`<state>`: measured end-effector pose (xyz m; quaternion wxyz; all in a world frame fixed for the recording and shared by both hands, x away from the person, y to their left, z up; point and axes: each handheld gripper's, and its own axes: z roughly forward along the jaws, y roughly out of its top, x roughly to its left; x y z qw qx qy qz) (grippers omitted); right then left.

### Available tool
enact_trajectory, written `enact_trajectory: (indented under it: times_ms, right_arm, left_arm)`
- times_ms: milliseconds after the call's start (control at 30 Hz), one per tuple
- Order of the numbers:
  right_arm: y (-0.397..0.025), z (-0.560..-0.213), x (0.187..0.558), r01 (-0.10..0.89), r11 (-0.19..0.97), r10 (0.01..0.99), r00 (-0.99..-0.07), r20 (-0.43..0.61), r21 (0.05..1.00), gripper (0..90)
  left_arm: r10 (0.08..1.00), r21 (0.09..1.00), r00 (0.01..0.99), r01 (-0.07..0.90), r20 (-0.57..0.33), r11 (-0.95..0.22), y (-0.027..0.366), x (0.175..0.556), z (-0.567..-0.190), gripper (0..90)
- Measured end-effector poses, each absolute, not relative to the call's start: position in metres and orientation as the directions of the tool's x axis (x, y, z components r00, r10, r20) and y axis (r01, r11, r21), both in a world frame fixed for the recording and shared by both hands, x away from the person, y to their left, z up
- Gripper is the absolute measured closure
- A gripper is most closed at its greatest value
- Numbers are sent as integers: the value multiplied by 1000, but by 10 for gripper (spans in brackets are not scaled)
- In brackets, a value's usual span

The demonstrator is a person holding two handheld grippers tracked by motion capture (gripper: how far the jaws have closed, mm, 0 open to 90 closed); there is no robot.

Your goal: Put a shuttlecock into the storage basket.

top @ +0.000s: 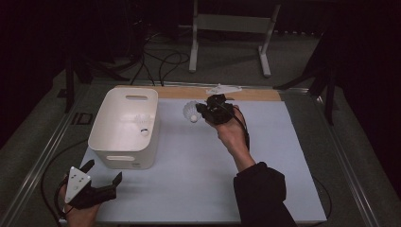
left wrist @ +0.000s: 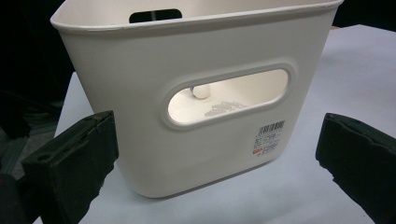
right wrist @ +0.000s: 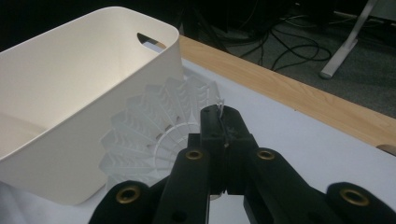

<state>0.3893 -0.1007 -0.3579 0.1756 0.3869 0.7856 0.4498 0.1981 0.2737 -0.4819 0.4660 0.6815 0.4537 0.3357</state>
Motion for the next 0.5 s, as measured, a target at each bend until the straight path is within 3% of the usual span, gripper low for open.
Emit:
enact_trajectory:
  times_ms: [500]
  right_arm:
    - [-101,-353,394,454,274,769,-633,91,848,893]
  left_arm:
    - [930,939,366,305,38,-158,273,199,-482,1]
